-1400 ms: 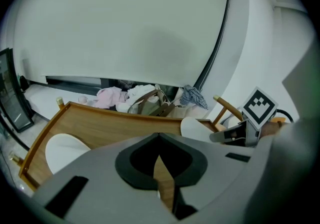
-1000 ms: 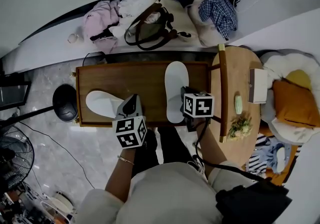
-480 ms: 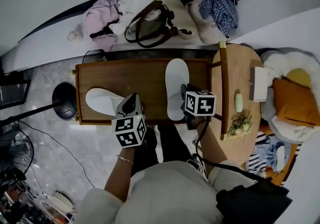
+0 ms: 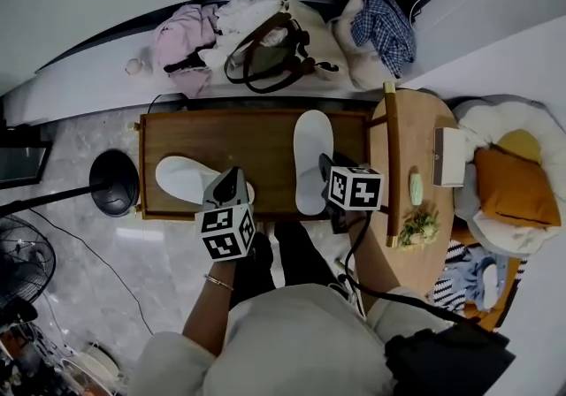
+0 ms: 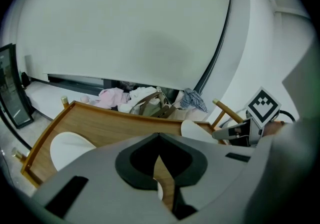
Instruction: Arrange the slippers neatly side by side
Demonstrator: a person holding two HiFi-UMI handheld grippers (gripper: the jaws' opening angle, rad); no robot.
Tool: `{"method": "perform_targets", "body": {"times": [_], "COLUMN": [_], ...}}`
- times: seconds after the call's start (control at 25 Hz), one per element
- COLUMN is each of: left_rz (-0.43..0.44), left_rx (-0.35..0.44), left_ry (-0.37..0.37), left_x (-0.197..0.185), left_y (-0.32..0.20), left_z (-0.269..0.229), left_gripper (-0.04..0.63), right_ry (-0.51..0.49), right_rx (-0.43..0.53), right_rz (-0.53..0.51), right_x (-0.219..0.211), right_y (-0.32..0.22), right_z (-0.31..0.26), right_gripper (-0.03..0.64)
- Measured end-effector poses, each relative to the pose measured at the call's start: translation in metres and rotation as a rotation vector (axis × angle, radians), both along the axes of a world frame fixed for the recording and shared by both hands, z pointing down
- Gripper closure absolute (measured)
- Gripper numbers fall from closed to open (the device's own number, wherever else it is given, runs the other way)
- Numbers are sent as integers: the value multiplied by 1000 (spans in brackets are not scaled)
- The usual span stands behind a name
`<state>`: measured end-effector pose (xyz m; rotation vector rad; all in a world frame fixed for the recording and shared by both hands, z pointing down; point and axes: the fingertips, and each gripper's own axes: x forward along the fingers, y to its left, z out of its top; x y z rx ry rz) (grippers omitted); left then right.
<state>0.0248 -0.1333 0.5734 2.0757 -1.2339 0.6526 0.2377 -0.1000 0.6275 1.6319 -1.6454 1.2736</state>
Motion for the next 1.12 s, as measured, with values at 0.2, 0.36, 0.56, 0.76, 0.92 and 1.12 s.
{"method": "perform_targets", "body": {"times": [0.2, 0.36, 0.56, 0.76, 0.92, 1.12], "left_rz": [-42, -78, -164, -243, -304, -370], "left_rx": [28, 61, 72, 92, 106, 109], "left_ry": [12, 11, 31, 28, 23, 14], "left_x": [-15, -32, -61, -93, -114, -137], "left_y": [-4, 0, 8, 9, 12, 22], "left_z": [-14, -23, -35, -43, -47, -47], "left_gripper": [581, 581, 581, 581, 581, 581], "right_ry": [13, 24, 4, -14, -18, -33], "right_rx": [34, 67, 98, 114, 119, 118], "right_rz": [-31, -76, -131, -197, -265, -357], "right_x": [-11, -27, -54, -85, -108, -141], "right_y": [-8, -14, -19, -28, -34, -40], "right_z": [-20, -35, -49, -55, -56, -56], "right_gripper": [463, 463, 463, 463, 463, 463]}}
